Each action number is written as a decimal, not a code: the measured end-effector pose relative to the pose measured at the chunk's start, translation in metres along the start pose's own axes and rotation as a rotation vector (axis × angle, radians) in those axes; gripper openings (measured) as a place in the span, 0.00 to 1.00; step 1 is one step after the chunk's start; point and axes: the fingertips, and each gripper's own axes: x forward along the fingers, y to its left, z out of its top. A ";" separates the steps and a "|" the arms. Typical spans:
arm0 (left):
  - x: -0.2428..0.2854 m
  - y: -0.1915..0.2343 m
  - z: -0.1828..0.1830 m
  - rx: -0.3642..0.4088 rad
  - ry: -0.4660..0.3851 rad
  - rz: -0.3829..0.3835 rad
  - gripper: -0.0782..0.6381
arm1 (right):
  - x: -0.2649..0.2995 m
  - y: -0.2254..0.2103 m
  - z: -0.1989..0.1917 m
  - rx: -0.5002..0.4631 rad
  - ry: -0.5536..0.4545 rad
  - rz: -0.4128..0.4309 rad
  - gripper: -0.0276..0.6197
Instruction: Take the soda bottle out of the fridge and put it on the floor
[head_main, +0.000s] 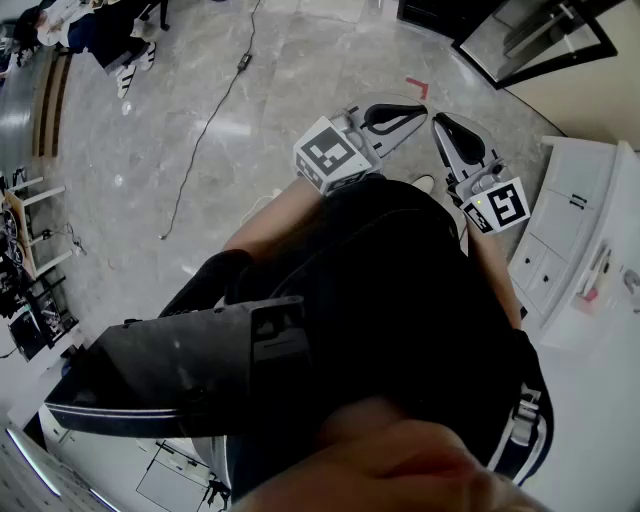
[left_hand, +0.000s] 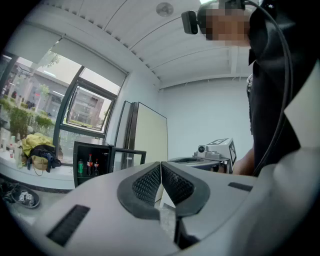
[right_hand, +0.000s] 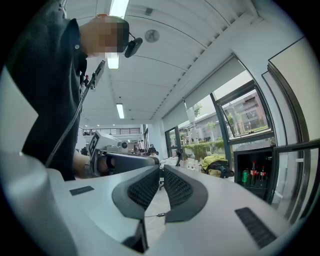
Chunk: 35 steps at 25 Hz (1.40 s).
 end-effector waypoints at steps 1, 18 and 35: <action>0.000 0.000 -0.001 0.001 0.002 0.003 0.12 | 0.000 0.000 0.001 -0.009 0.005 0.001 0.10; -0.006 0.003 -0.011 0.003 0.012 0.028 0.12 | -0.013 -0.011 0.006 0.059 -0.049 -0.021 0.06; -0.070 0.029 -0.023 0.010 0.010 0.034 0.12 | 0.045 0.036 -0.011 0.071 -0.045 0.035 0.06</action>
